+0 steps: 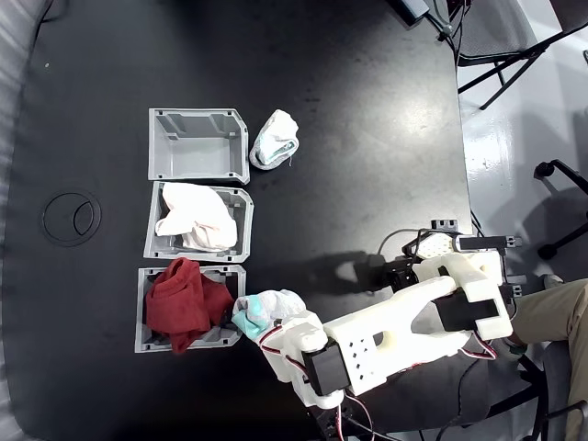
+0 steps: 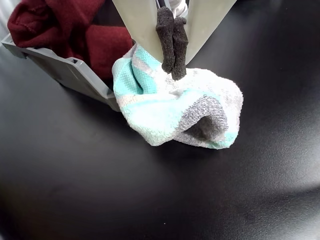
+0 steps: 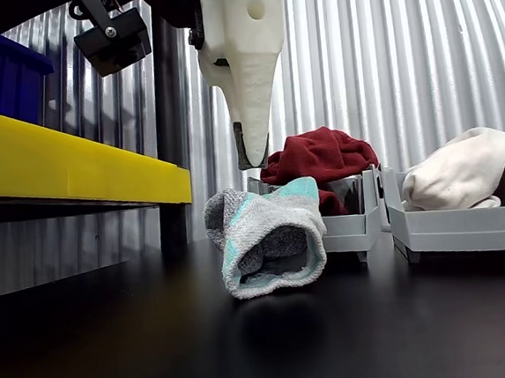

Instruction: Put the sock in the container

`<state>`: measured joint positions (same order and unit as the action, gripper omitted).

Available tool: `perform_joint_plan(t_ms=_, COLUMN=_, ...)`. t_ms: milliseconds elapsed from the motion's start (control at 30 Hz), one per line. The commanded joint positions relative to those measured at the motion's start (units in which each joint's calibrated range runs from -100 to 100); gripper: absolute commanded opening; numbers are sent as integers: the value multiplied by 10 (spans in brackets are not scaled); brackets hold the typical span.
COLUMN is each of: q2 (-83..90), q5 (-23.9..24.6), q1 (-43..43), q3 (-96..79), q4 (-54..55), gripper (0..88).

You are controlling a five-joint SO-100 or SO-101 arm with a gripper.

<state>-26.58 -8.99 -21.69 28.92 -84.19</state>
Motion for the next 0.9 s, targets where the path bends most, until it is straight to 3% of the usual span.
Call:
perform_joint_plan(t_ms=0, q2=2, q5=-4, q1=-2, q3=26, q4=-2, gripper=17)
perform_joint_plan(t_ms=733, q2=9, q5=1, q1=2, q3=26, q4=-4, gripper=89)
perform_joint_plan(t_ms=867, q2=10, q5=-3, q1=3, q3=23, q4=-4, gripper=176)
